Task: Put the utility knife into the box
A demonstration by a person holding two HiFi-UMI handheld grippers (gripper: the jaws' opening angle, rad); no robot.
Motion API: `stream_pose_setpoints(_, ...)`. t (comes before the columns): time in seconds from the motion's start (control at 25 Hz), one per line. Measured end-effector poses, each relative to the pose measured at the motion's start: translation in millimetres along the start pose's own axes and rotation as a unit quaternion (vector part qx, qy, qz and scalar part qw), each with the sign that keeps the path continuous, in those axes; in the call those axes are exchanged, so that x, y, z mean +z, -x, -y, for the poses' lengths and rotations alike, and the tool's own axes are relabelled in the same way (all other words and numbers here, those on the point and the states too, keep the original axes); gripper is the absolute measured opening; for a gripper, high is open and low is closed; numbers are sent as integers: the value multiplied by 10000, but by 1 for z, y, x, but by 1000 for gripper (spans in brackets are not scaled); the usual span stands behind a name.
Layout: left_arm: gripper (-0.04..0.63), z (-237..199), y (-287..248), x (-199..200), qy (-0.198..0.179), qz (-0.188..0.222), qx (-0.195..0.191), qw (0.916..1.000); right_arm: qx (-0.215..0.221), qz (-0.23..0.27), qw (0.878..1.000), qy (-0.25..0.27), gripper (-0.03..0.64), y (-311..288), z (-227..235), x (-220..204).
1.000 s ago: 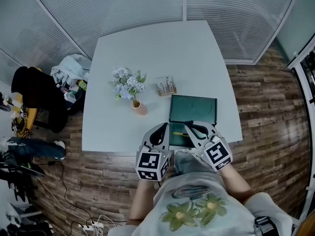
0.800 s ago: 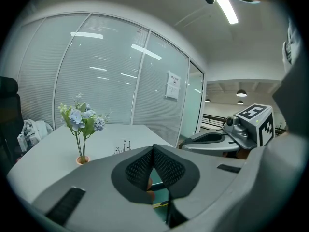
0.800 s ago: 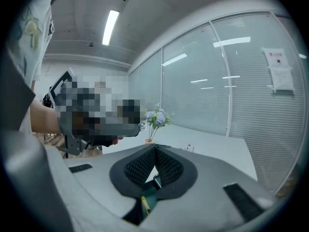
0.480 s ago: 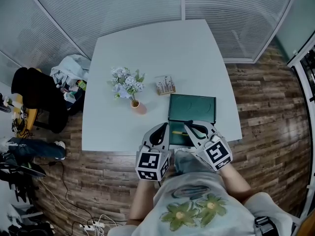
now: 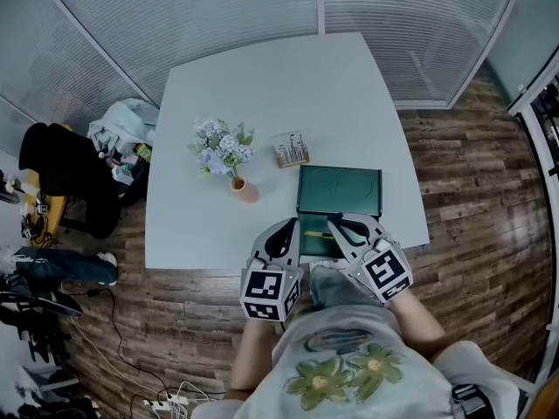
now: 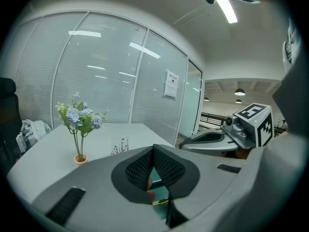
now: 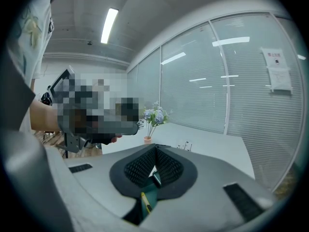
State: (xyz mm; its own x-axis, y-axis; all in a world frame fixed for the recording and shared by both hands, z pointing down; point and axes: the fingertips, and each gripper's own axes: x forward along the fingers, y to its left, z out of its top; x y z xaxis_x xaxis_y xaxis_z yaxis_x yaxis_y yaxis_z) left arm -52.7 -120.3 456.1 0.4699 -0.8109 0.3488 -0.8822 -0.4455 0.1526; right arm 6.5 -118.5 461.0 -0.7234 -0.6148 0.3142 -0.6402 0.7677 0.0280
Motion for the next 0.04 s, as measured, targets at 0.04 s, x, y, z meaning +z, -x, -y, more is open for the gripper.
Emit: stream_pose_setpoints(0.04,2,0,0,0,-2,-3,-1,10000,2,-5,10000,4,-2,0,0,0)
